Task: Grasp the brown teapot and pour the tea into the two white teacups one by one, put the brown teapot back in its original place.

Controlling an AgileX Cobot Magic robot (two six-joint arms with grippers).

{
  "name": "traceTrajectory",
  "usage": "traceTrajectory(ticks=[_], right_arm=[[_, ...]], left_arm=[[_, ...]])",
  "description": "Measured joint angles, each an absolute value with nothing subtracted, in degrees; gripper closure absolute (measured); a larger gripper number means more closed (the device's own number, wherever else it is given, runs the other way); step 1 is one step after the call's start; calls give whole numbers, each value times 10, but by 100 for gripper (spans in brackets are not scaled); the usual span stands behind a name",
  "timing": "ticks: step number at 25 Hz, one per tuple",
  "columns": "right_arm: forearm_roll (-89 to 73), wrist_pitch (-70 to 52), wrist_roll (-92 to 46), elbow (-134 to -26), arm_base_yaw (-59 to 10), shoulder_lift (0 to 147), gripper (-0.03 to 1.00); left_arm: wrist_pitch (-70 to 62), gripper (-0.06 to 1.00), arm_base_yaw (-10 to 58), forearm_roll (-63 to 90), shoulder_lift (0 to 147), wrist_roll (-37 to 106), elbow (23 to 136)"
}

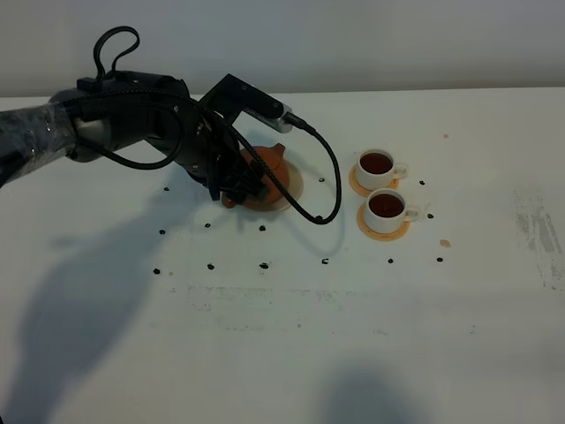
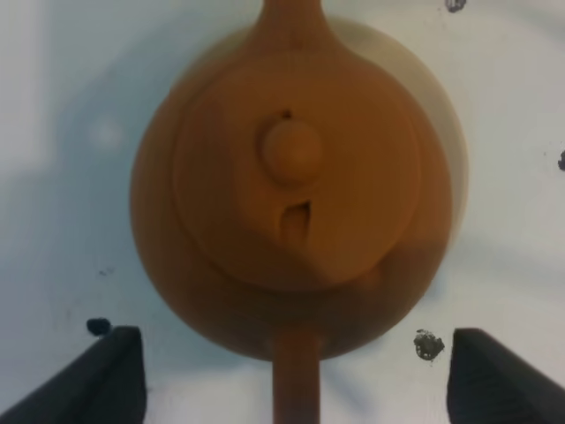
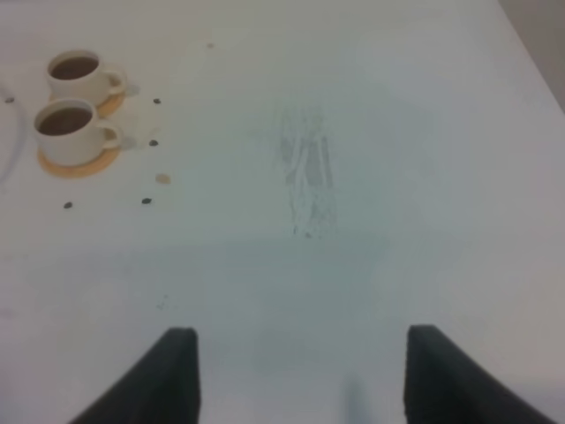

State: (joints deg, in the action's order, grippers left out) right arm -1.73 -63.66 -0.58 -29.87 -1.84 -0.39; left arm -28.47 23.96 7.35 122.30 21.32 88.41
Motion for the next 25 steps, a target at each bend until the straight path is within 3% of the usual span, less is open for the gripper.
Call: traceTrajectory(ticks=[6, 13, 25], right_arm=[[-17, -637, -6, -299, -18, -4, 48], [-17, -637, -6, -299, -18, -4, 48], [-17, -637, -6, -299, -18, -4, 48]], left_arm=[[-290, 29, 233, 64, 1161, 213, 861], [-318, 30, 178, 28, 1042, 200, 778], [-539, 30, 37, -39, 860, 95, 751]])
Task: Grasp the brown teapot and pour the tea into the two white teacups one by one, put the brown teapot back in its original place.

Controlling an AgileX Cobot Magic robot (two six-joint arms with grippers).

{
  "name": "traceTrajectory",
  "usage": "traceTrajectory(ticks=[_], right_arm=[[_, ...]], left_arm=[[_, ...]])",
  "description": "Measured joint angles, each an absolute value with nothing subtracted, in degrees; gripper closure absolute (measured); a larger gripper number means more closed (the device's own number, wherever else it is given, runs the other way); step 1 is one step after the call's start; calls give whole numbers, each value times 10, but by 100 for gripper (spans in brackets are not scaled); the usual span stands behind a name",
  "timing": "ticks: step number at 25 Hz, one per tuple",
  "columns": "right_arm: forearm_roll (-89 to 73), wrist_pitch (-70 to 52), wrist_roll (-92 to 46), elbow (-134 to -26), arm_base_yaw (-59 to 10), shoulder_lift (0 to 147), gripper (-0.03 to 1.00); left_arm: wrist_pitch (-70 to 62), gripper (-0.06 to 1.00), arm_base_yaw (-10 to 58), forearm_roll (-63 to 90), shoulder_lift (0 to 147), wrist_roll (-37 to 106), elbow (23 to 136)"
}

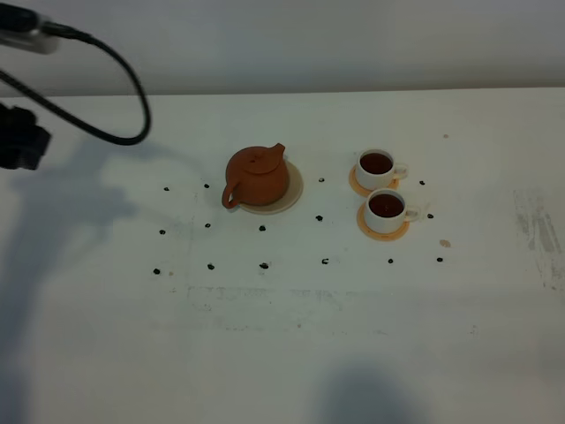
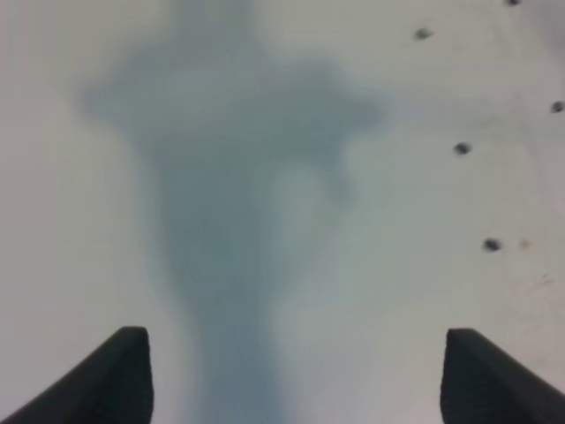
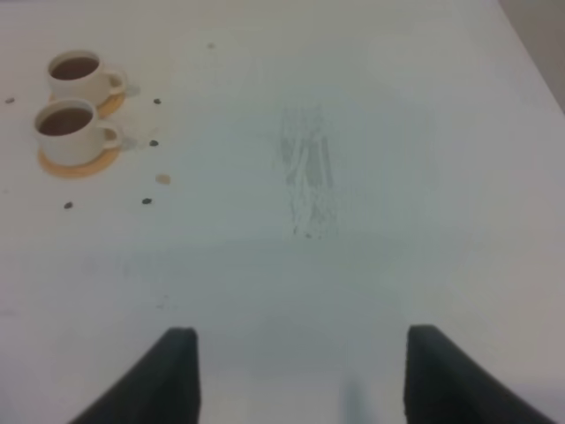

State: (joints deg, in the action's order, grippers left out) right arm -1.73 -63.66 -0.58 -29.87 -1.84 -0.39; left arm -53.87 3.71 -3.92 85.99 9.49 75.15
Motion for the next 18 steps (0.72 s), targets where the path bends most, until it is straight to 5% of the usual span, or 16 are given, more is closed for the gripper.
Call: traceTrajectory(ticks=[7, 18], right_arm=[[-17, -637, -6, -299, -18, -4, 48], [-17, -637, -6, -299, -18, -4, 48]], left_arm=[[-434, 30, -34, -38, 649, 95, 579], [-523, 30, -52, 29, 293, 91, 439]])
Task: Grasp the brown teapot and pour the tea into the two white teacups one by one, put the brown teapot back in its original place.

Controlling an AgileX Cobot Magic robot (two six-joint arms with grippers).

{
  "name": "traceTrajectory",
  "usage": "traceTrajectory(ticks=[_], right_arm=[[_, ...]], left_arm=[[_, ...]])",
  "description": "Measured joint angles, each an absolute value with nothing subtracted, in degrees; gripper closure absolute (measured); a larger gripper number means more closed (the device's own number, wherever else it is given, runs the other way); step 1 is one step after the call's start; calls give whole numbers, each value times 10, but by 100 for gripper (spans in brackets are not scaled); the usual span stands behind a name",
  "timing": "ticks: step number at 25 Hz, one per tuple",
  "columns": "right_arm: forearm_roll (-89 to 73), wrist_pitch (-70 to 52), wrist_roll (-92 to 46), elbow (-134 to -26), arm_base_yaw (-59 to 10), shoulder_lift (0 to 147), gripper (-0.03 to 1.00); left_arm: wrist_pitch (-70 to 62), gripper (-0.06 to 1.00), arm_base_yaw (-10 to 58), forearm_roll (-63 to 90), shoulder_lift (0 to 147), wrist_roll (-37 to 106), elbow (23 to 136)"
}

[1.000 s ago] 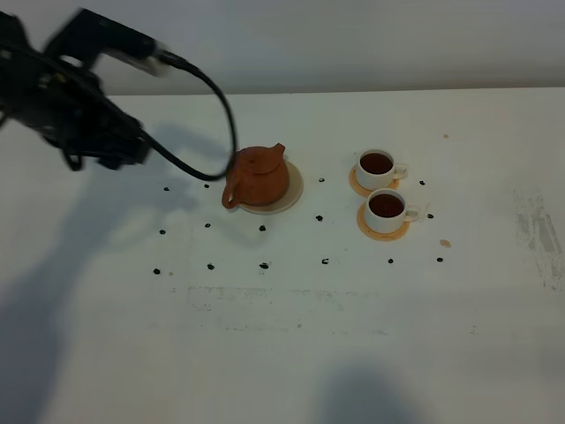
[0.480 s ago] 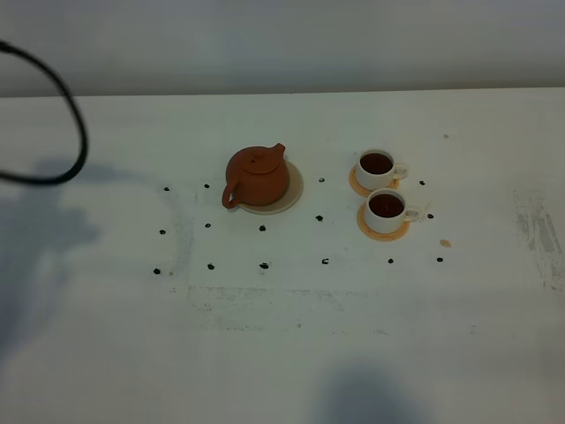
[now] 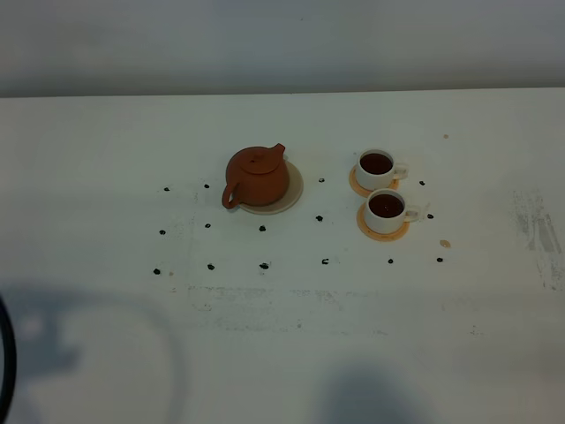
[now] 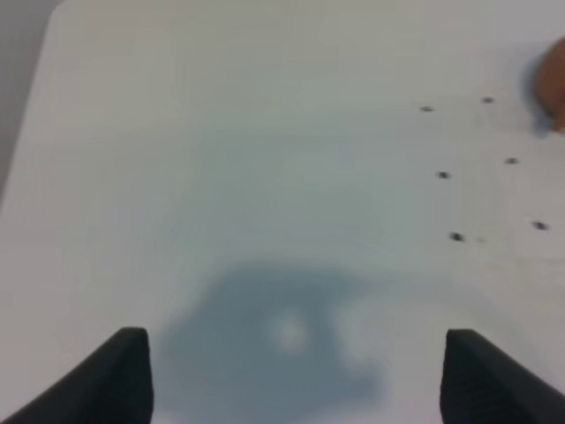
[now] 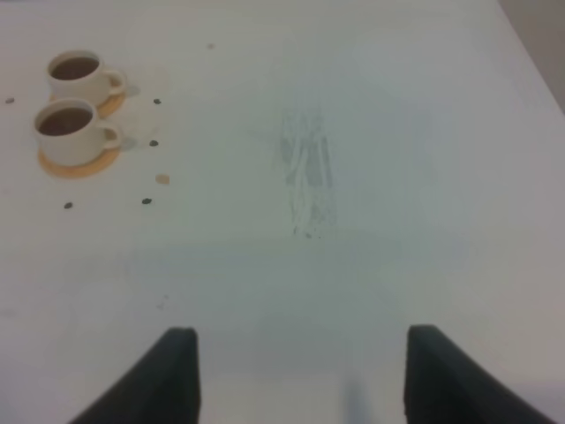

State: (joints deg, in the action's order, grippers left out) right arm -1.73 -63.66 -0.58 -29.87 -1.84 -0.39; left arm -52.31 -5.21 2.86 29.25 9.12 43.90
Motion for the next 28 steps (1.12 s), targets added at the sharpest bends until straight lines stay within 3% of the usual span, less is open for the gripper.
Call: traceTrajectory(ticks=[11, 28], right_arm=[[-17, -637, -6, -299, -18, -4, 48], [-17, -637, -6, -299, -18, -4, 48]], left_arm=[[-553, 30, -52, 44, 74, 81, 302], [-602, 40, -52, 47, 20, 80, 290]])
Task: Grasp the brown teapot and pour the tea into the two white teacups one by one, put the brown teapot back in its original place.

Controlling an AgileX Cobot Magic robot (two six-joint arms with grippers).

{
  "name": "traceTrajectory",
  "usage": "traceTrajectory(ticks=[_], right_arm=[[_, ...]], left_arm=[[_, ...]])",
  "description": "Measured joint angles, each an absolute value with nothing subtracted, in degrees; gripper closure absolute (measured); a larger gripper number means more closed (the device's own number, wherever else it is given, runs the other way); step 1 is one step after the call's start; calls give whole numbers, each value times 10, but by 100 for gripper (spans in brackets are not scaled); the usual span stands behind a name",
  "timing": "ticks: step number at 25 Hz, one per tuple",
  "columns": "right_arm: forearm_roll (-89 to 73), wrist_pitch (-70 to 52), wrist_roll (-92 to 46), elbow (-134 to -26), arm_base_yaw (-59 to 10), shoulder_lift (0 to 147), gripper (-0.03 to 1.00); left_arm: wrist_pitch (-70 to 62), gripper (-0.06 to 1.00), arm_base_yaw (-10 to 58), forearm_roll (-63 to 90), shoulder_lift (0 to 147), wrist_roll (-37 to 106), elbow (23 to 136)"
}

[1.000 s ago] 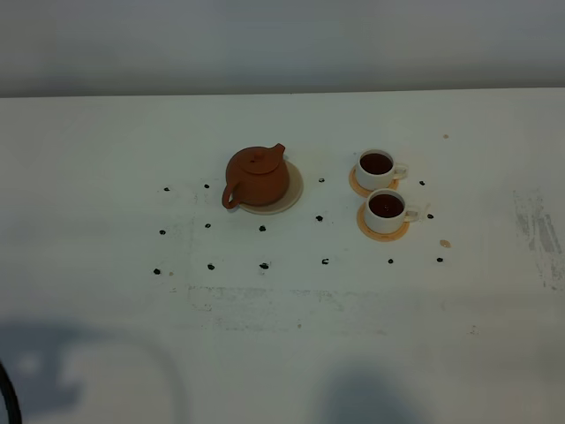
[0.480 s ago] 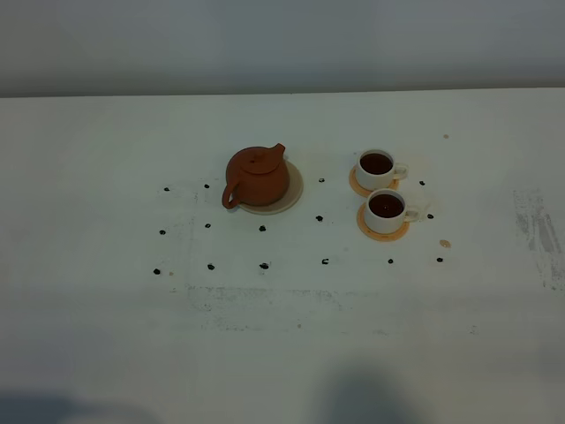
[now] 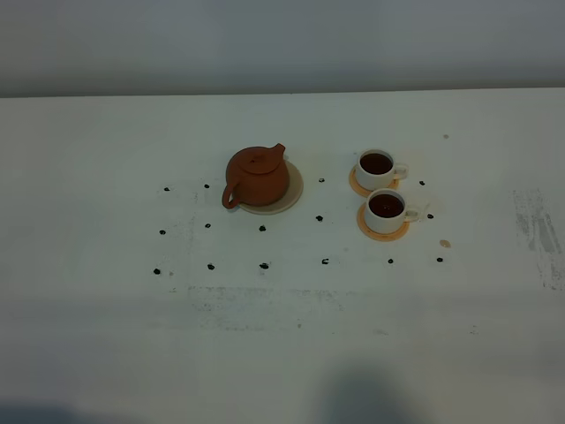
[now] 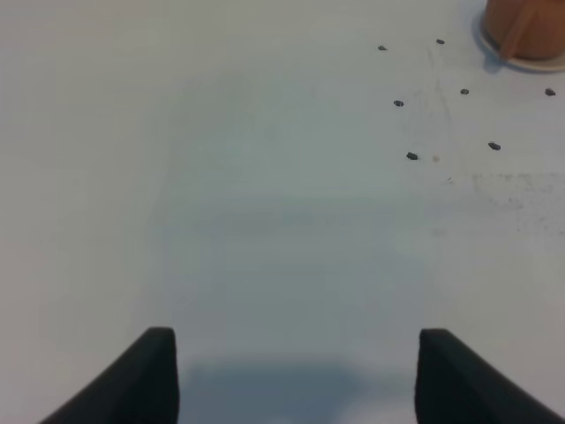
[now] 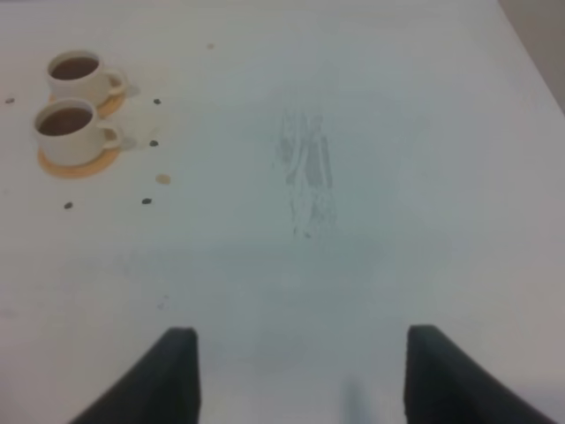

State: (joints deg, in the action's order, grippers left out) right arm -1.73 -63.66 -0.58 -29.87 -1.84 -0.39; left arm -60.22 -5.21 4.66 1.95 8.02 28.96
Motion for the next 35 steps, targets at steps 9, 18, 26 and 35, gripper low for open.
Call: traceTrajectory(ticks=[9, 18, 26, 35], right_arm=[[-17, -637, -6, -299, -18, -4, 48], [-17, -637, -6, -299, -18, -4, 48], [-17, -637, -6, -299, -18, -4, 48], [-17, -637, -6, -299, -18, -4, 48]], left_arm=[[-602, 41, 10, 19, -4, 45, 290], [-602, 41, -12, 23, -1, 52, 289], [-602, 41, -12, 23, -1, 53, 289], [-602, 41, -12, 23, -1, 53, 289]])
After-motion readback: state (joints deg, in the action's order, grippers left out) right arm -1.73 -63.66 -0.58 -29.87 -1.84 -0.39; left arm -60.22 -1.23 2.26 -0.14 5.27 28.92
